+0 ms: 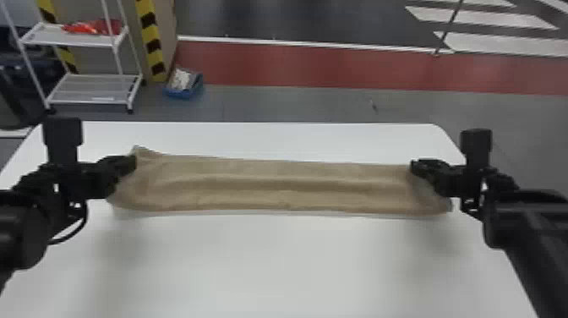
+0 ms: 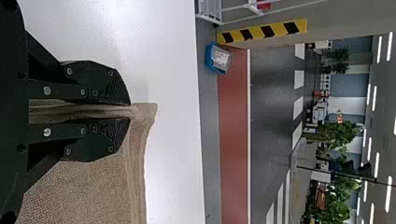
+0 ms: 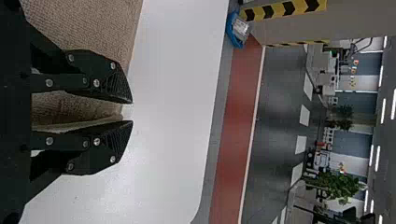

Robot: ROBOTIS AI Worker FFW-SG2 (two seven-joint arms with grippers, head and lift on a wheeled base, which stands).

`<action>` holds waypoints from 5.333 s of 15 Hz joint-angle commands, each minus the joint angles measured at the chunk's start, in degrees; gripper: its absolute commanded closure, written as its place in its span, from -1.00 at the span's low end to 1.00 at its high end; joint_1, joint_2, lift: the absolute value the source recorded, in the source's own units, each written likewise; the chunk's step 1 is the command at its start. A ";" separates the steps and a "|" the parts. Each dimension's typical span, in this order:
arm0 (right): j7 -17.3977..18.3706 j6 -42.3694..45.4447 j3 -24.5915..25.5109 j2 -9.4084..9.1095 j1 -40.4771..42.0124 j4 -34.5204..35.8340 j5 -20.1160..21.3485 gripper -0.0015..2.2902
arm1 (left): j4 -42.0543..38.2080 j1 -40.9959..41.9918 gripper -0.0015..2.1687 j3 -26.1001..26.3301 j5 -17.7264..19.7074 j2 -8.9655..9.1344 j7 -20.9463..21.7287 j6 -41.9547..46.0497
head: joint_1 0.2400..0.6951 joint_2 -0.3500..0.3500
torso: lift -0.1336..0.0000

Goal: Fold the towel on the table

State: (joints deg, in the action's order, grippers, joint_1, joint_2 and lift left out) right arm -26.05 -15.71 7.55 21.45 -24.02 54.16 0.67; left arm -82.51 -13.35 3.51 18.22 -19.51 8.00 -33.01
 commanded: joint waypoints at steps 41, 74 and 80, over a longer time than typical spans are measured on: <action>2.14 6.61 -1.13 -0.89 3.27 2.27 -1.98 -0.51 | -13.55 12.56 -0.97 -9.14 0.41 -1.41 0.70 -0.88 | 1.00 -0.20 | -0.91; 0.91 2.56 4.23 -0.89 9.60 12.20 -5.94 0.21 | -2.39 6.41 -0.74 -6.24 -1.26 -1.49 0.88 0.35 | 1.00 -0.20 | -0.91; 0.83 2.56 4.14 -0.80 9.60 12.11 -5.85 0.21 | -3.09 7.46 -0.61 -7.47 0.41 -1.76 0.88 0.35 | 1.00 -0.18 | -0.91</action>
State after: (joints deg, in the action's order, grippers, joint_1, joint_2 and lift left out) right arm -25.22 -13.14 11.71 20.68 -14.34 66.29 -5.24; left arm -84.92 -6.58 -3.37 17.67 -21.26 8.79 -32.55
